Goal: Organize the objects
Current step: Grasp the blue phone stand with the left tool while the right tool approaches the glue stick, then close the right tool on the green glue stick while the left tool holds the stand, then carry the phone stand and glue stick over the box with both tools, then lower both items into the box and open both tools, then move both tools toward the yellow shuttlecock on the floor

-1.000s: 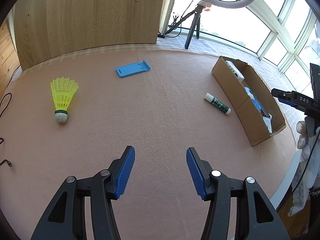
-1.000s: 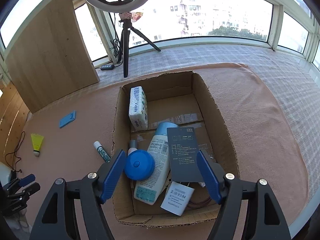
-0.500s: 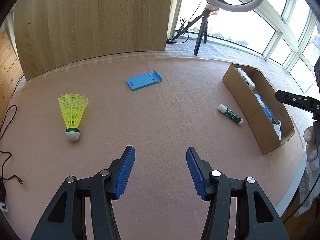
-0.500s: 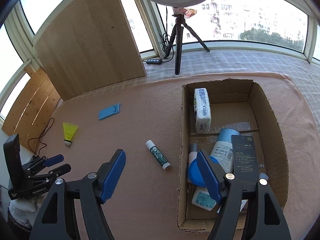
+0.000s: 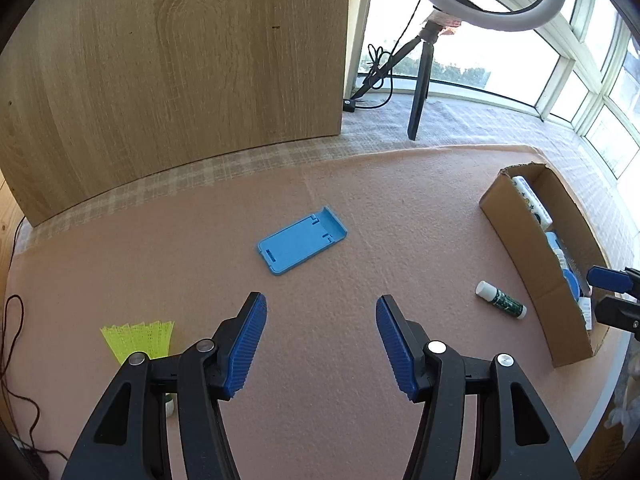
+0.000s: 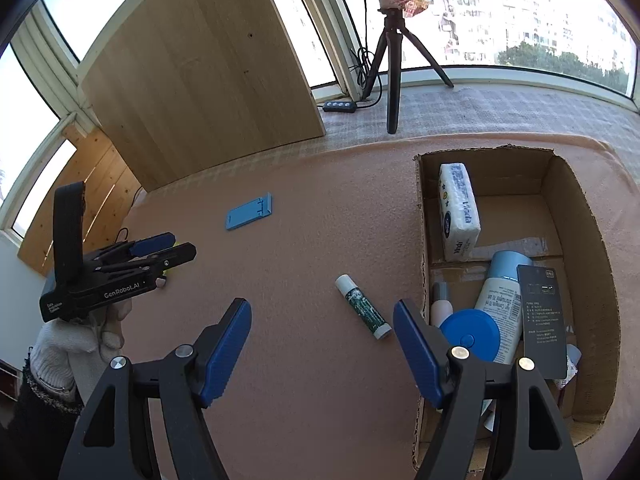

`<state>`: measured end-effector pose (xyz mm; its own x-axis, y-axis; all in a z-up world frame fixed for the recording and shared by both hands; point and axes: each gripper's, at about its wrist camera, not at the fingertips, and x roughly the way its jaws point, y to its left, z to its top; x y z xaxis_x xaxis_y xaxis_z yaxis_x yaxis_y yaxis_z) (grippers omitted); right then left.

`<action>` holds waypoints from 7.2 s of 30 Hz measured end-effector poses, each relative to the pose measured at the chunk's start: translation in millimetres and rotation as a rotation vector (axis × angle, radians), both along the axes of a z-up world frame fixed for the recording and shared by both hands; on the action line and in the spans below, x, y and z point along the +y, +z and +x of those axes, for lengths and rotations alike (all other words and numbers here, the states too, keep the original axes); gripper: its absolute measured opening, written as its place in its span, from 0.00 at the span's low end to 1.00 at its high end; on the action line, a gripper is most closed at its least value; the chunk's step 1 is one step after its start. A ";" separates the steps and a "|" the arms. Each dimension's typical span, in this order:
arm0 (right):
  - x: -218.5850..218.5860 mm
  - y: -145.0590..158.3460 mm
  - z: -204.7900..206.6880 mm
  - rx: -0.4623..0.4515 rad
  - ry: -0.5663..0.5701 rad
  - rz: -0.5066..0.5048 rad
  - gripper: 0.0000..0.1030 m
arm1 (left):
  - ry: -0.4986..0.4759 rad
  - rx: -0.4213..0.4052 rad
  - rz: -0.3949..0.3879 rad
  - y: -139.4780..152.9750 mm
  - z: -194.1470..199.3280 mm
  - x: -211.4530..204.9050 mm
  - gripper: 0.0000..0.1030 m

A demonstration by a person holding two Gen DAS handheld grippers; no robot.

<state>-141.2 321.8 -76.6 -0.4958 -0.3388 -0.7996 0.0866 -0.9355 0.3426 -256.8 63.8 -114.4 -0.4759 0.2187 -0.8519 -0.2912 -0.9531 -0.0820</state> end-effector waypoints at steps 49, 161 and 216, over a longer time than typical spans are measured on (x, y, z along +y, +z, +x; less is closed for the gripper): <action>-61.6 -89.8 -89.1 -0.358 0.215 0.268 0.54 | -0.156 -0.143 0.023 -62.6 -110.6 22.7 0.61; 103.3 15.1 46.6 0.065 -0.094 0.222 0.13 | -0.207 0.077 0.149 39.3 69.7 199.0 0.38; 112.6 12.4 33.9 0.089 -0.090 0.232 0.68 | -0.208 0.156 0.084 47.6 12.1 266.1 0.69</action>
